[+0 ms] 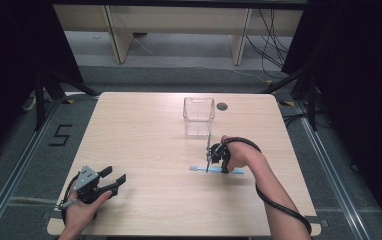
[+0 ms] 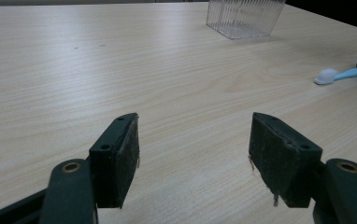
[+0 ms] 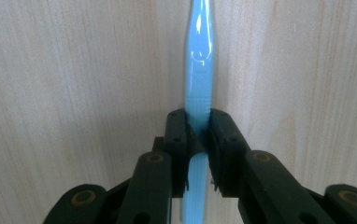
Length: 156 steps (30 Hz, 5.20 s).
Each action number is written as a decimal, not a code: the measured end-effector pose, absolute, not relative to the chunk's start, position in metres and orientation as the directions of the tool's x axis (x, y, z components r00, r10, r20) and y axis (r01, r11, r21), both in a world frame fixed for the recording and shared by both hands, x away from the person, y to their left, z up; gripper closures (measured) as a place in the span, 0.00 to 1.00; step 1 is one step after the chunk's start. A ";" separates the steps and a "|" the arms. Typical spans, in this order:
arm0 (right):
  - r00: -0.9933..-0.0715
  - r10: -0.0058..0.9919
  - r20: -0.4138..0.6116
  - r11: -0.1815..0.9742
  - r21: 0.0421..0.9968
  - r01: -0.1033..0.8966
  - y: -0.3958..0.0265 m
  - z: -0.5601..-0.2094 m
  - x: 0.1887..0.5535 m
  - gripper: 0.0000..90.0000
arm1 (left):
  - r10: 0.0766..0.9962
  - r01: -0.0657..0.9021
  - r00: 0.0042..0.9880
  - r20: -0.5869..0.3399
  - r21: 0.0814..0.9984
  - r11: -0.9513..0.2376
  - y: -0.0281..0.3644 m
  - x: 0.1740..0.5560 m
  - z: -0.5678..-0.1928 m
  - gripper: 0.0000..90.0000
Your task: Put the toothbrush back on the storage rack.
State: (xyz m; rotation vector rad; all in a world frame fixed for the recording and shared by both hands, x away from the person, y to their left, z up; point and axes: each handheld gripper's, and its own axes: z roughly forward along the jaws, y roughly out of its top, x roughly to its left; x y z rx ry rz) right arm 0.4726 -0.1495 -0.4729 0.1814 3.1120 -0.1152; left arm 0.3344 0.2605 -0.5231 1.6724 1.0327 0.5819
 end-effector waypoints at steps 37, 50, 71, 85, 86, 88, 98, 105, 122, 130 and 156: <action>-0.887 0.450 -0.106 0.774 0.542 0.327 -0.200 -0.443 0.442 0.88 | 0.850 0.354 0.514 -0.113 0.931 -0.090 0.260 0.335 -0.523 0.37; -0.810 0.581 -0.078 0.609 0.702 0.369 -0.212 -0.446 0.433 0.88 | 0.849 0.354 0.515 -0.116 0.931 -0.088 0.259 0.335 -0.523 0.37; -0.683 0.728 -0.060 0.357 0.883 0.303 -0.216 -0.440 0.434 0.88 | 0.847 0.352 0.519 -0.115 0.932 -0.088 0.259 0.335 -0.523 0.37; -0.591 0.806 0.011 0.175 0.951 0.257 -0.212 -0.433 0.441 0.88 | 0.840 0.338 0.529 -0.123 0.938 -0.075 0.260 0.337 -0.524 0.37; -0.583 0.812 0.011 0.166 0.954 0.248 -0.211 -0.432 0.442 0.88 | 0.840 0.337 0.529 -0.123 0.938 -0.075 0.260 0.337 -0.524 0.37; -0.568 0.823 -0.003 0.159 0.961 0.225 -0.210 -0.431 0.444 0.88 | 0.839 0.337 0.529 -0.123 0.939 -0.075 0.260 0.337 -0.524 0.37; -0.523 0.852 0.034 0.086 0.975 0.205 -0.196 -0.429 0.449 0.88 | 0.846 0.351 0.518 -0.123 0.933 -0.079 0.260 0.335 -0.523 0.37; -0.505 0.862 0.037 0.066 0.980 0.186 -0.188 -0.430 0.458 0.88 | 0.845 0.349 0.520 -0.124 0.934 -0.078 0.261 0.335 -0.523 0.37; -0.459 0.887 0.049 0.027 0.987 0.156 -0.174 -0.425 0.472 0.88 | 0.845 0.347 0.519 -0.125 0.935 -0.075 0.261 0.335 -0.523 0.37; -0.455 0.889 0.050 0.019 0.989 0.147 -0.170 -0.423 0.477 0.88 | 0.845 0.347 0.519 -0.125 0.935 -0.075 0.261 0.335 -0.523 0.37; -0.419 0.906 0.052 -0.006 0.994 0.112 -0.159 -0.420 0.498 0.88 | 0.848 0.356 0.513 -0.133 0.932 -0.069 0.261 0.334 -0.523 0.37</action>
